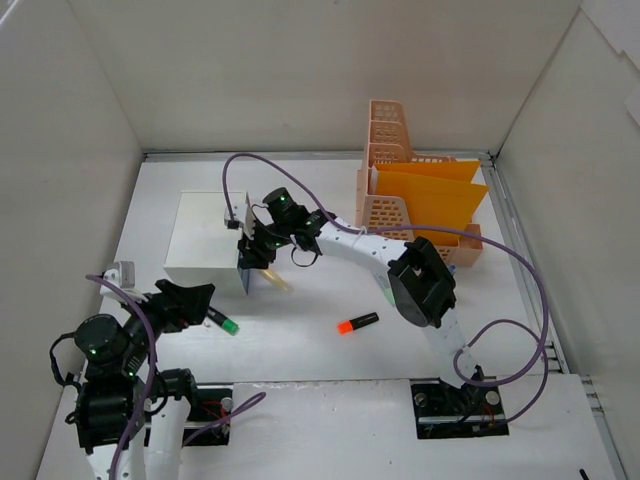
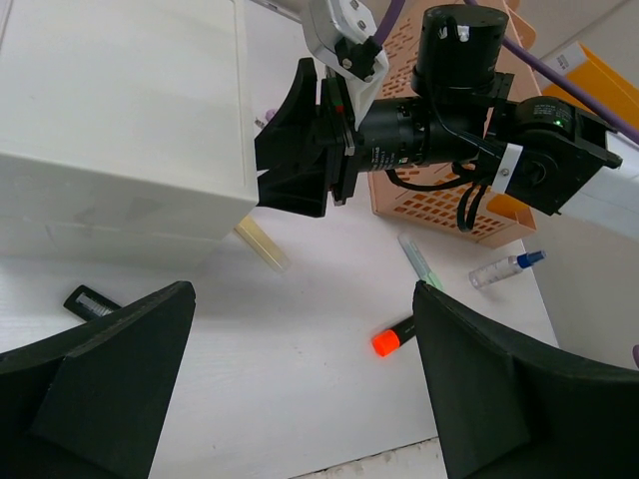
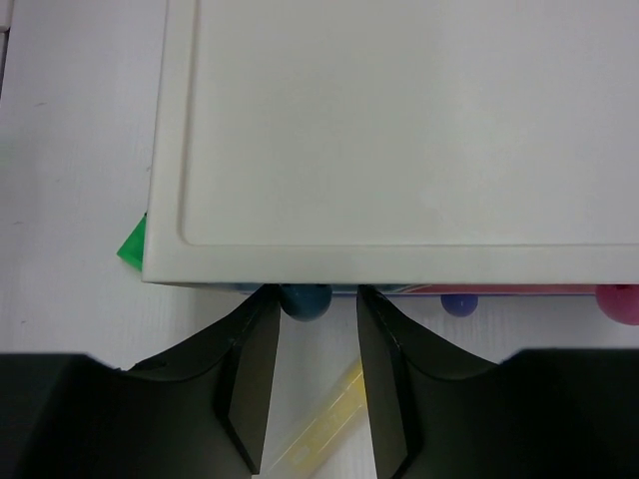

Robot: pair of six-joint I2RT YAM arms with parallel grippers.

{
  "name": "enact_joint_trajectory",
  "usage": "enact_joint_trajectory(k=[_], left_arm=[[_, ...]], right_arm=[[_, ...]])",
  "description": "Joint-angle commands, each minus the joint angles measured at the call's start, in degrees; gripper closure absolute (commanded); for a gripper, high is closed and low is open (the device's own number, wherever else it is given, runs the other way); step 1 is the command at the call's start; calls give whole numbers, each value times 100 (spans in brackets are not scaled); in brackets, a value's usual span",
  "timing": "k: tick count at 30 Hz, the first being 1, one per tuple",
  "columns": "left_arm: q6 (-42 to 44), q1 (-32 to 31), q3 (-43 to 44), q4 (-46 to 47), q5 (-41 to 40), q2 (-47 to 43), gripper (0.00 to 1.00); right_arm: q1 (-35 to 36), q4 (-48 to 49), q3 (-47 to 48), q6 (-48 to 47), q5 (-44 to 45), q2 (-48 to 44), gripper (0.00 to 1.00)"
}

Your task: Organize the desk

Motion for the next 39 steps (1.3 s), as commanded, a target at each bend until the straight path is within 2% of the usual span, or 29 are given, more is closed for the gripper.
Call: enact_joint_trajectory(k=[1,6,16,22,27,39], left_arm=[[-41,-19,-31,271,1,145,14],[-76,-19,-66,306,28,145,14],[-216,-19,-215,289,115,145,14],[-331,-19,-470,122,116,285,16],[-348,-19,-532,-255,-148,715,18],[-392,-19,-558,-713,-693,1059,20]], right_arm=[[-56,390,203,-237,-278,-134,67],[-65,399,194,-325,-419,-107,73],[-214,390,19,-413,-569,-239,90],[-460,390,-500,-510,-560,-564,93],[-679,381,-974,-580,-577,-872,93],[-1005,381,-1678,-721,-586,-1338,94]])
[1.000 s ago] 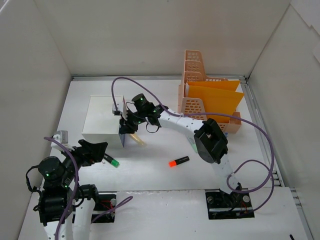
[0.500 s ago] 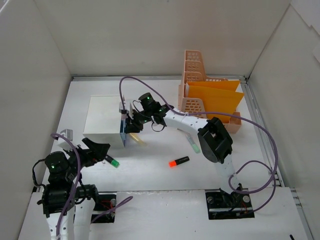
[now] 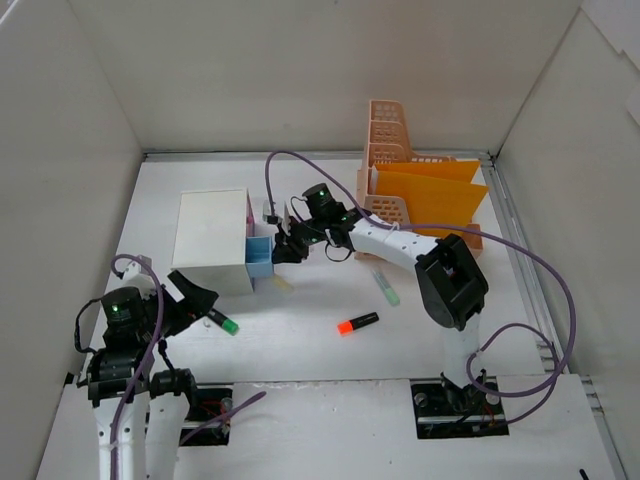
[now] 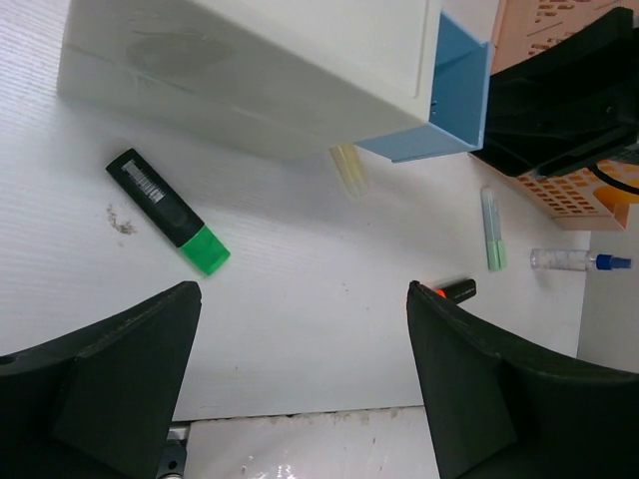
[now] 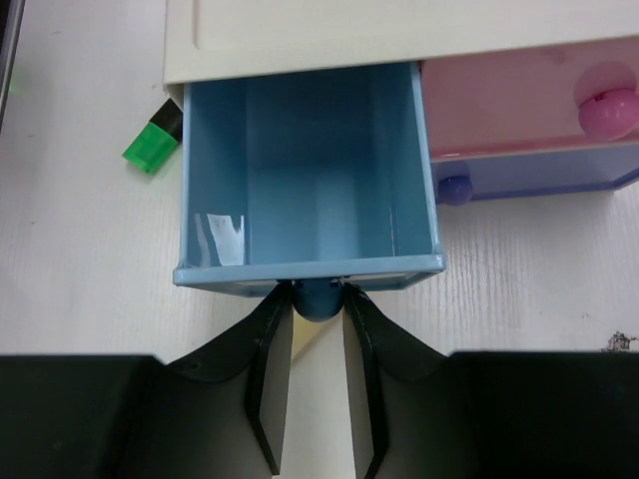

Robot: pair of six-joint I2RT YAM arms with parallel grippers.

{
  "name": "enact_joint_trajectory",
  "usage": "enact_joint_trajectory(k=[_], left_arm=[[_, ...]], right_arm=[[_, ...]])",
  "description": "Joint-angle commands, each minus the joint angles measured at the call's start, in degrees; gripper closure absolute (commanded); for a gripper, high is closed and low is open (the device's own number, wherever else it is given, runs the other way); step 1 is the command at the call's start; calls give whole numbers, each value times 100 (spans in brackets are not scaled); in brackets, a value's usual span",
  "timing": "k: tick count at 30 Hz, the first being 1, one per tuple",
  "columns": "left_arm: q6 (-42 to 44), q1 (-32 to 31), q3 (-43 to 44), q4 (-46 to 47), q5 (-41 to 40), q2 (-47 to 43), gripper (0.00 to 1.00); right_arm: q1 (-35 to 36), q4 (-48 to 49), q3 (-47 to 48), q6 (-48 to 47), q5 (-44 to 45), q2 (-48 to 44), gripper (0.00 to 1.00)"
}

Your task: Organize the desk

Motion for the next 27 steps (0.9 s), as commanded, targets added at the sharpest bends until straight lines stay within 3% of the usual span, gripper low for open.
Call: enact_joint_trajectory(k=[1,18,27], left_arm=[[-75,-19,69,-24,-243,147,21],[-470,-71,-186,-218,-497,270,28],[-945,-712,-247,36,-1016,946,29]], right_arm=[[-201,71,-183,-137,251,-433,94],[-421,18,-500,-216,383,-679,96],[-299,-104,-535,-426,663,-749,96]])
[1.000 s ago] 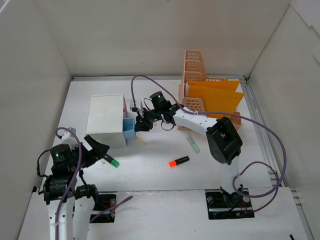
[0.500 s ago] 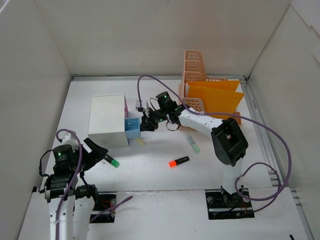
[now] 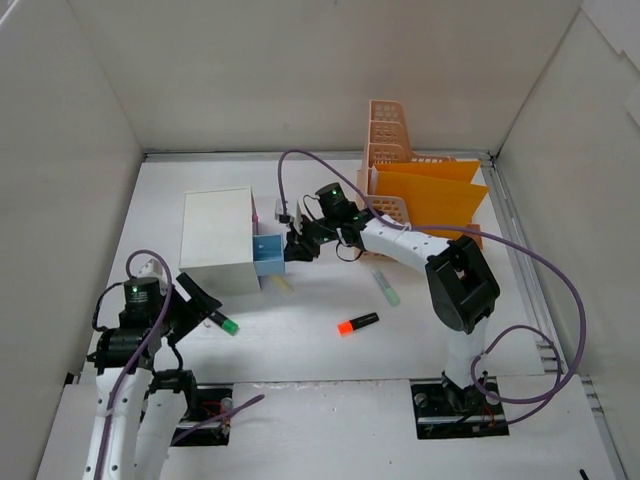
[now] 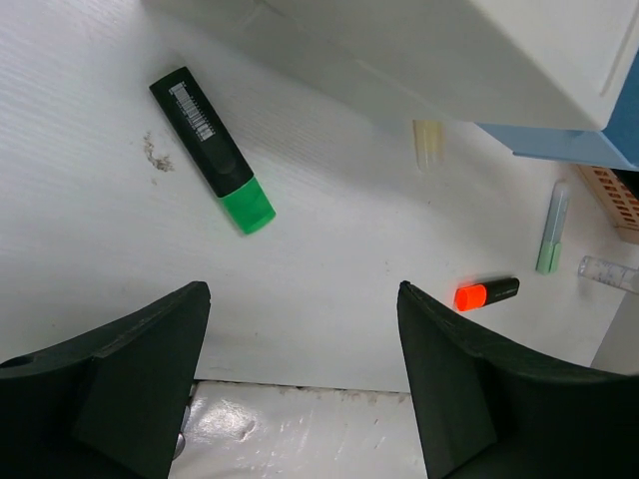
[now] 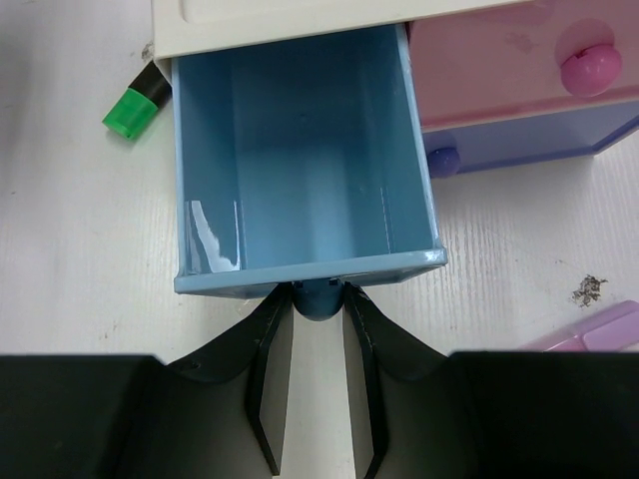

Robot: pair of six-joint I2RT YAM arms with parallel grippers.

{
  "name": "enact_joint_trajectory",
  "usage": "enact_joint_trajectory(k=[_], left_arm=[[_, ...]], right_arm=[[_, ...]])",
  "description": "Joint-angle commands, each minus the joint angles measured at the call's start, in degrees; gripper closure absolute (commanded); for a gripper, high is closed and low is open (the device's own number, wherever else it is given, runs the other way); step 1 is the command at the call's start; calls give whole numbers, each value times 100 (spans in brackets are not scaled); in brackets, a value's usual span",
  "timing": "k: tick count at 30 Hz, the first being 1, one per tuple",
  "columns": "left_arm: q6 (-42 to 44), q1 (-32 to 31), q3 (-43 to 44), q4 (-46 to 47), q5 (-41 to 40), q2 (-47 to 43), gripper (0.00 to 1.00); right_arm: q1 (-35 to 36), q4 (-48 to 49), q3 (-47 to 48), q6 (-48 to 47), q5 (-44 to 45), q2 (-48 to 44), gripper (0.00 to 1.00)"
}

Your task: Organize the desk

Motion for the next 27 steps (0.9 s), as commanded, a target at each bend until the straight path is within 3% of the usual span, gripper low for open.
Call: enact_joint_trajectory(k=[1,8,13,21,27], left_arm=[[-379,-304,30,299,-306,283,29],[-740,-875,-57,466,-736,441,29],[-880,-1087,-119,493,-921,441,28],[-1039,-1298,-216,493,-1097,441,28],[-1162,-1534,-277,589,-1229,713,28]], right_arm=[[24,-109,-61,-280,718,-384,96],[279,-171,19,-570,1518,-472,98],[86,-215,63,-834,1782,-543,98],[-152,-303,-17,-1116,1888,-639,98],[146,-347,62,-1195,1783,-587,97]])
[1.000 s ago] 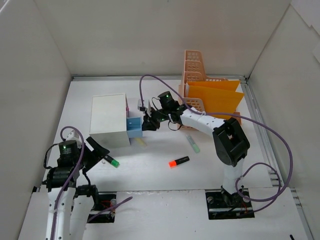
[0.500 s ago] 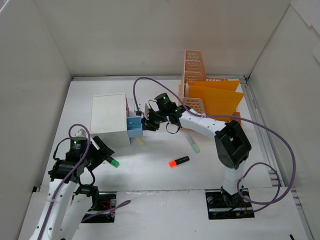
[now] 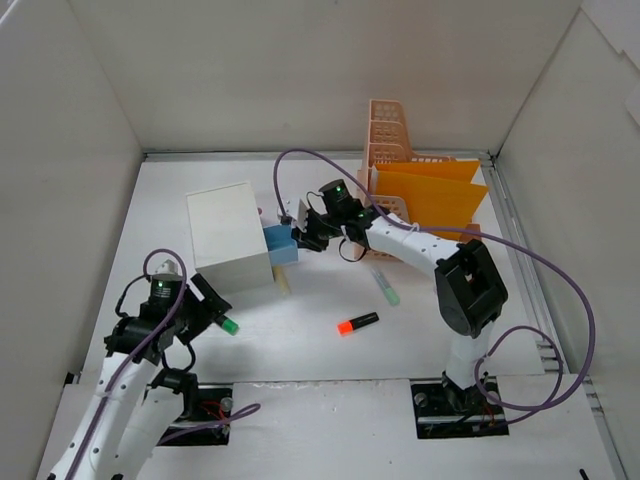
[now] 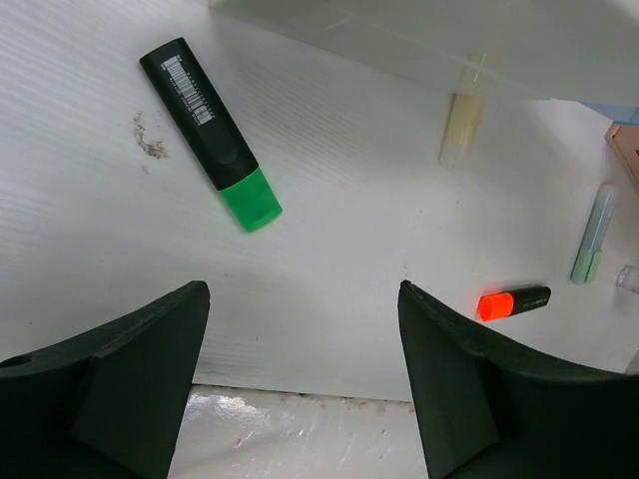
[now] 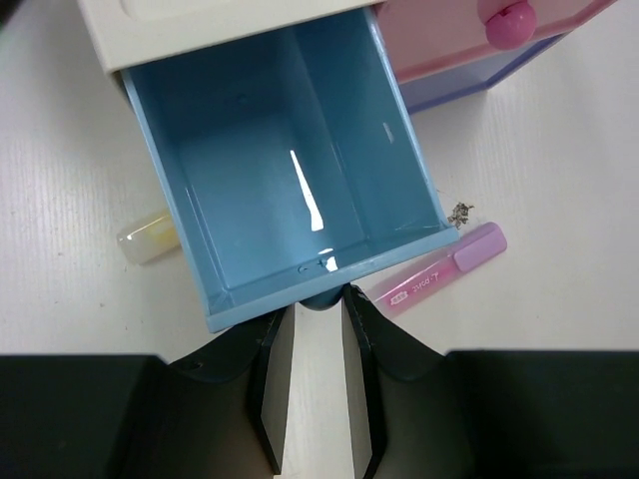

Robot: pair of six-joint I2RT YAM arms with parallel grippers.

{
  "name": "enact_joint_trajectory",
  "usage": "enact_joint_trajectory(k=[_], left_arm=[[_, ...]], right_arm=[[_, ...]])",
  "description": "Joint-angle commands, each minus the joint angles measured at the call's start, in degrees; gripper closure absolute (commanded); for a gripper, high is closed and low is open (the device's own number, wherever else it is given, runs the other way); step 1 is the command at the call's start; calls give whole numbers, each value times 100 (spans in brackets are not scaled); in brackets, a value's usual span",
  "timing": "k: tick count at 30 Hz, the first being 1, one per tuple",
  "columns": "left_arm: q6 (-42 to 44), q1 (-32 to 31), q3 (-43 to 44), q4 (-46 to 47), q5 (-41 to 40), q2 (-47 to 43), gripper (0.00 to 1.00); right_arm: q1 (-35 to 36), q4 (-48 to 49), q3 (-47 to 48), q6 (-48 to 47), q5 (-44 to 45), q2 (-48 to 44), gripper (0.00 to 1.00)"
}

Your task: Organize the desk

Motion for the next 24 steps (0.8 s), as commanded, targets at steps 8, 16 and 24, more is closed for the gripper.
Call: enact_joint_trajectory(k=[8,16,24], left_arm=[[-473,-533,51,317,-465,338,28],[-474,-1051,393,641,-975,478,29],[352,-2036,1930,967,-2231,1453,32]], right_arm=[[746,-45,256,-115,371,-147,98],[1010,-45,449,113,362,55,97],[783,-54,467,421,292,-15,98]])
